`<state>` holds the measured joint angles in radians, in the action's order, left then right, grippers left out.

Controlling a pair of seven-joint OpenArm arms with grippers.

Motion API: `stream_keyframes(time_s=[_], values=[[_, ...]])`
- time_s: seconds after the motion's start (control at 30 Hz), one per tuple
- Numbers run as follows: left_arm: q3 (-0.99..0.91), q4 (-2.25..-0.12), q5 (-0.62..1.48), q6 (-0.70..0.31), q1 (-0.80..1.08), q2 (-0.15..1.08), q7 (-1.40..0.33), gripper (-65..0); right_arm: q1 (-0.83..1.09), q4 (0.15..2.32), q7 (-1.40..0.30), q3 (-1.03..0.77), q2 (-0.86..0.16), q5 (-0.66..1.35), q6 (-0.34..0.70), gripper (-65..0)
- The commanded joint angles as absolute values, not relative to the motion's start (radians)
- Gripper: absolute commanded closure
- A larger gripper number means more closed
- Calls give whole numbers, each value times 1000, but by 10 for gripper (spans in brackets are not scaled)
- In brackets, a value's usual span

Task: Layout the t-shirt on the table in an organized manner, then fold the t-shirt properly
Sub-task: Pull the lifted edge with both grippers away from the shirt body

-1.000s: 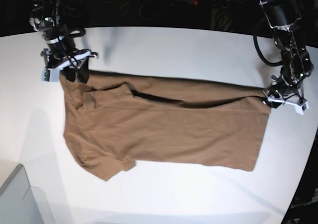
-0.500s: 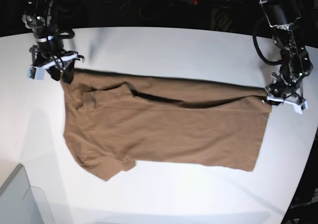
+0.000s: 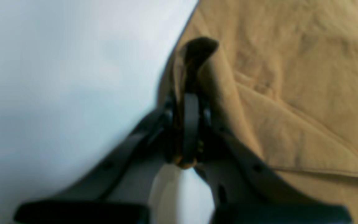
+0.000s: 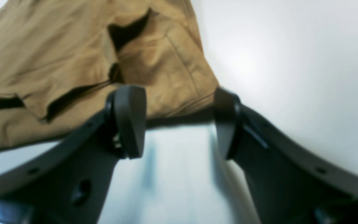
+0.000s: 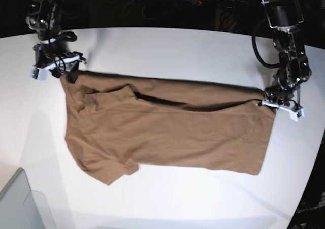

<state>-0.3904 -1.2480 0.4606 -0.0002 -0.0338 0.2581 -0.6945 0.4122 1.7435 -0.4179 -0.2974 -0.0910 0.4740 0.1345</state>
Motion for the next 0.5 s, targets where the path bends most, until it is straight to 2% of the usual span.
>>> stream_keyframes(time_s=[0.0, 0.33, 0.47], values=[[-389, -1247, 466, 1, -33, 259, -751, 0, 404, 1745, -390, -302, -101, 483, 142, -352], [-390, -1251, 469, 1, -18, 262, -757, 0, 338, 1607, -390, -300, -120, 483, 143, -348], [-390, -1253, 469, 1, -10, 262, -753, 0, 337, 1566, -390, -298, -120, 481, 143, -291]])
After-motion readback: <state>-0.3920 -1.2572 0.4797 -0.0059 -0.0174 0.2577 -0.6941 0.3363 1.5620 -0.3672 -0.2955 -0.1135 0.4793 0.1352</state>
